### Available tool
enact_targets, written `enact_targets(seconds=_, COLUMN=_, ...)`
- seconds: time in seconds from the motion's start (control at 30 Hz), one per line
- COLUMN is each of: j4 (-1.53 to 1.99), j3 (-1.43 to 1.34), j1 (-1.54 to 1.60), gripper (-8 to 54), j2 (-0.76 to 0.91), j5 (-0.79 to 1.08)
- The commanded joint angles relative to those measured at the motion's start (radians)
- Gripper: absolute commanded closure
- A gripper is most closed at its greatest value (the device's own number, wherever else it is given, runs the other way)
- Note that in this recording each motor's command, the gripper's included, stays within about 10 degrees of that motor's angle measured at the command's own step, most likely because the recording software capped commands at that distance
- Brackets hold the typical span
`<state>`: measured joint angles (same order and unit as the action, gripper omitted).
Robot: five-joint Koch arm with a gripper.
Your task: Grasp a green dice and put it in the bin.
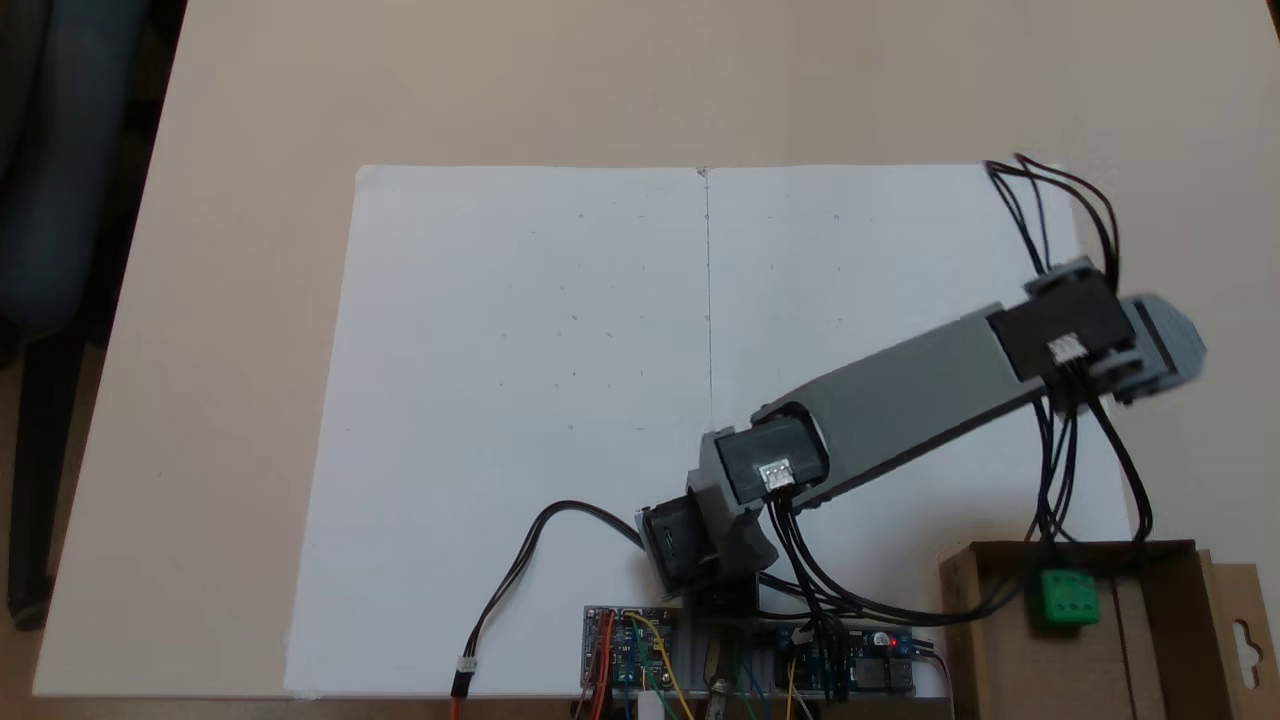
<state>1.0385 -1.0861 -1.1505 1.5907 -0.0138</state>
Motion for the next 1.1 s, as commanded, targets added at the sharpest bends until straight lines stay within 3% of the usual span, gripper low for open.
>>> enact_targets(seconds=0.0, j4=-0.043, j3=0.015, j1=0.126, gripper=1.0, j2=0.08, j5=-0.075)
enact_targets(seconds=0.33, j4=-0.061, j3=-0.057, j1=0.732, gripper=1.1, j2=0.121, j5=-0.075)
enact_targets(seconds=0.47, j4=-0.23, j3=-0.192, j1=0.885, gripper=1.1, j2=0.121, j5=-0.072)
enact_targets(seconds=0.73, j4=-0.566, j3=-0.614, j1=0.989, gripper=0.4, j2=0.29, j5=-0.057)
enact_targets(seconds=1.07, j4=-0.952, j3=-0.77, j1=1.034, gripper=0.4, j2=0.407, j5=-0.055)
